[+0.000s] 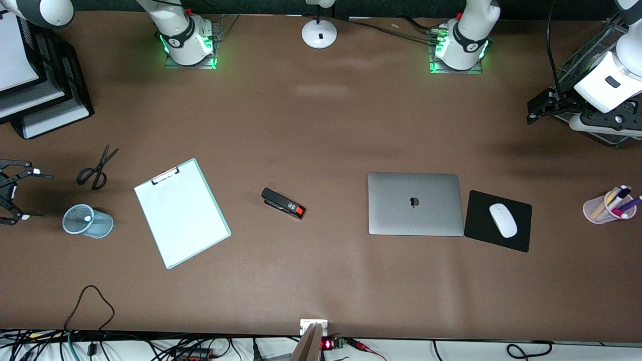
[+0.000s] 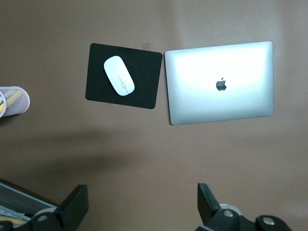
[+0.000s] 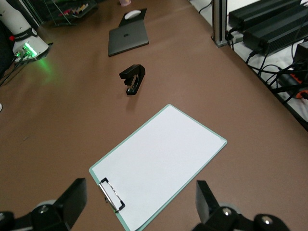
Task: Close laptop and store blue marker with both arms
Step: 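Open the right gripper to release the marker in the cup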
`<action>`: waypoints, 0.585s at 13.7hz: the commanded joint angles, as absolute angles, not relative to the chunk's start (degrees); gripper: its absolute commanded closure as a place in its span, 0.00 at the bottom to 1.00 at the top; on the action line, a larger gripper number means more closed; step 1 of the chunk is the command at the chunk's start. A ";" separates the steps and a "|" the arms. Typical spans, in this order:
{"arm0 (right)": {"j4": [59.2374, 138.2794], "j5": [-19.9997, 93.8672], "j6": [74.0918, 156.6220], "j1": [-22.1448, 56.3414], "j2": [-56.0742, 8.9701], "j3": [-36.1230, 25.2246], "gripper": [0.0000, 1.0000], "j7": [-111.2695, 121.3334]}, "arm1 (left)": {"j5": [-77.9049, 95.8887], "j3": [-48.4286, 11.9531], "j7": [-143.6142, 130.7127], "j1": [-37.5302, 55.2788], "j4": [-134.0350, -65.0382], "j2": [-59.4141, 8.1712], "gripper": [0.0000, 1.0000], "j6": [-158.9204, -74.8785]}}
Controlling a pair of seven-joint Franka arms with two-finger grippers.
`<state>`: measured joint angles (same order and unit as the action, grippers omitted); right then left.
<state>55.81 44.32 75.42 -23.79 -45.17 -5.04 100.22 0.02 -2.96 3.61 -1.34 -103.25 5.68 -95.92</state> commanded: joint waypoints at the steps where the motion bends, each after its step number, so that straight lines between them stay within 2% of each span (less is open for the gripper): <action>1: 55.46 39.22 74.88 -19.61 -41.67 -5.01 0.00 94.59 | 0.35 -3.16 4.31 -1.67 -102.92 6.33 0.00 -94.92; 6: 55.81 30.25 77.33 -9.69 -35.79 -5.19 0.00 83.26 | 0.35 -3.16 4.31 -1.67 -102.83 6.24 0.00 -94.92; 8: 58.87 24.72 80.23 -5.38 -32.80 -5.45 0.00 76.94 | 0.35 -3.16 4.31 -1.67 -102.92 6.24 0.00 -94.92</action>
<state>55.17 29.23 77.94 -8.92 -36.89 -4.88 82.03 0.02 -2.96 3.61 -1.34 -103.25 5.68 -95.83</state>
